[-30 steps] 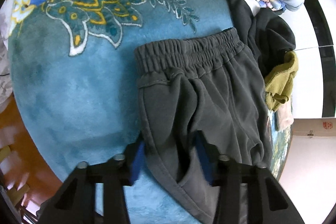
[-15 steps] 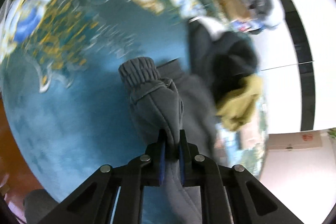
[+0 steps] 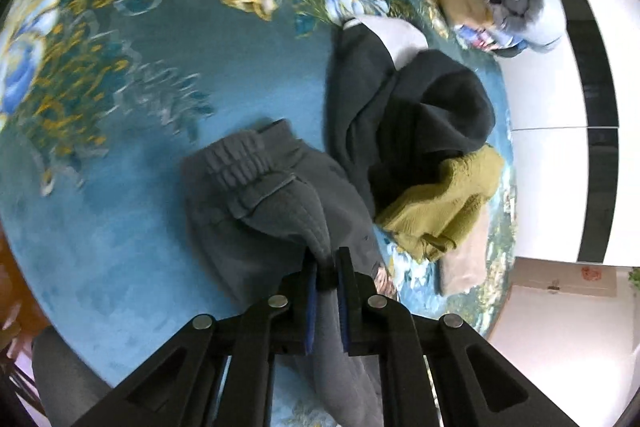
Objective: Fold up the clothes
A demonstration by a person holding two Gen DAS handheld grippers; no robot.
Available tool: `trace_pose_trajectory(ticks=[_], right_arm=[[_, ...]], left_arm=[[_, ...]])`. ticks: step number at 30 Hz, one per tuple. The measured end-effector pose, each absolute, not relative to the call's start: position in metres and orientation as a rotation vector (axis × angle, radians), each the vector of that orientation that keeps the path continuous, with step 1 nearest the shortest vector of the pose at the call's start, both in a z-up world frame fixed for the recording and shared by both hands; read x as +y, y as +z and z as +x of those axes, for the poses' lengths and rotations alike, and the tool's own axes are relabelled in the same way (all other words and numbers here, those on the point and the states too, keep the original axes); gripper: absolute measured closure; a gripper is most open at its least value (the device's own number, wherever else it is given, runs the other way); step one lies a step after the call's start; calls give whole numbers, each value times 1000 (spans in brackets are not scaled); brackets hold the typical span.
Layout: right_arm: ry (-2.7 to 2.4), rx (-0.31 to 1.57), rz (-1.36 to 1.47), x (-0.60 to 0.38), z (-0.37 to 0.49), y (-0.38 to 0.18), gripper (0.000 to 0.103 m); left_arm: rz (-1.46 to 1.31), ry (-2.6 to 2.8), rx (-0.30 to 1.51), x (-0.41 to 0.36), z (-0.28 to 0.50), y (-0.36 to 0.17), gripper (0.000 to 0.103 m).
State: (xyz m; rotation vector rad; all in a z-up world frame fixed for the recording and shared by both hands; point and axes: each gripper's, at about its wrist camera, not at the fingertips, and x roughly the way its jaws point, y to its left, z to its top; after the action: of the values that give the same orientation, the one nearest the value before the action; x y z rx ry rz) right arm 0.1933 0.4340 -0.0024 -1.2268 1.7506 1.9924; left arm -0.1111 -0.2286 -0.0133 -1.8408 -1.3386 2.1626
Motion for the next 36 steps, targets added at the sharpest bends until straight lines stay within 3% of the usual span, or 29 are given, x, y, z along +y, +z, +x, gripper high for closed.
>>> trace_pose_trajectory(ticks=[5,11,17,19,21,22,23,24,29,36], right_arm=[[1791,1813,-1228,467,151,-37,95],[1718,1762,-1262,481,121,-63,94],[1689,1771,-1230,486,106,-78,93],[1692,1759,-1220,484,104,-78,92],[1693,1764,-1194,483,104,-77,79],[1703,1765,-1173,483,104,-74,70],[1718,1761,-1150,484,105,-70,49],[1736,1753,-1127,484,106,-66,36],[1909,1682,-1002,476,117,-21,29],[2133,1550,-1039,430,135,15,28]], left_arm=[[-1891,2117,-1431,-215,-152,-41,93],[-1865,2162,-1453,-209,-182,-69,92],[-1876,2180,-1333,-205,-197,-82,91],[-1836,2158,-1322,-205,-196,-79,83],[-1748,2131,-1345,-212,-191,-67,61],[-1699,2117,-1359,-215,-188,-60,57],[-1649,2113,-1366,-220,-183,-53,51],[-1597,2116,-1367,-226,-178,-45,46],[-1486,2296,-1282,-266,-131,-28,34],[-1674,2224,-1292,-280,-79,-109,34]])
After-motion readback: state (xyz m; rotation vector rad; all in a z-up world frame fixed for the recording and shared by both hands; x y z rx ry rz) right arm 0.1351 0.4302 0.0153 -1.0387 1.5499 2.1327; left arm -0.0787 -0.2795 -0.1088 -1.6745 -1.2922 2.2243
